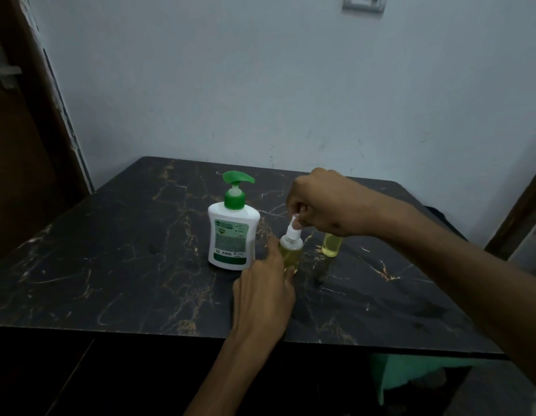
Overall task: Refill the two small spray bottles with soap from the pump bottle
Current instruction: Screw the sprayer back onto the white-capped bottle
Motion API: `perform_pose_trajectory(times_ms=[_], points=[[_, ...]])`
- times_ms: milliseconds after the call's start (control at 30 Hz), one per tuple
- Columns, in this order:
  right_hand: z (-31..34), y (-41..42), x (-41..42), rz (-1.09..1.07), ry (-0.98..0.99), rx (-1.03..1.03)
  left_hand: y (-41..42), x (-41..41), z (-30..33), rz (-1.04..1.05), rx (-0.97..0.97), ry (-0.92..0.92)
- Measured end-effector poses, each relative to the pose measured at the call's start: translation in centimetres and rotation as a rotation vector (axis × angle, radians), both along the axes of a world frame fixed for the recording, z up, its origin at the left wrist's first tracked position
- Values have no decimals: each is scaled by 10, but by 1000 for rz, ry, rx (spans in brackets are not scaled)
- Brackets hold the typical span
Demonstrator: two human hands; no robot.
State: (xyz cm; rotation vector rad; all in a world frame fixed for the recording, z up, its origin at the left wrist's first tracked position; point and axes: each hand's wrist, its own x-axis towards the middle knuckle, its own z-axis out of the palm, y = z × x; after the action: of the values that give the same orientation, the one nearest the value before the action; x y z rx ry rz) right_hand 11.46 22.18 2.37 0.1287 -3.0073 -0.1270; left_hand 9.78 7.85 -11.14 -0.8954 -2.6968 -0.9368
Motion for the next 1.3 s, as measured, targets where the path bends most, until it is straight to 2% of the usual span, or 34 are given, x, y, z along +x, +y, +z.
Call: perform_pose_trajectory(times_ms=[367, 600, 700, 900, 1100, 1300], points=[[-12, 7, 2, -42, 54, 29, -2, 2, 2, 8, 27, 2], [-9, 15, 0, 115, -41, -95, -2, 1, 1, 8, 21, 1], [-15, 14, -4, 45, -9, -43, -1, 1, 1, 10, 10, -3], [-20, 1, 0, -48, 74, 214, -2, 0, 1, -3, -2, -22], [-17, 10, -3, 125, -86, -22, 0, 0, 0, 11, -15, -26], [-27, 11, -11, 55, -55, 0, 0, -2, -2, 0, -17, -28]])
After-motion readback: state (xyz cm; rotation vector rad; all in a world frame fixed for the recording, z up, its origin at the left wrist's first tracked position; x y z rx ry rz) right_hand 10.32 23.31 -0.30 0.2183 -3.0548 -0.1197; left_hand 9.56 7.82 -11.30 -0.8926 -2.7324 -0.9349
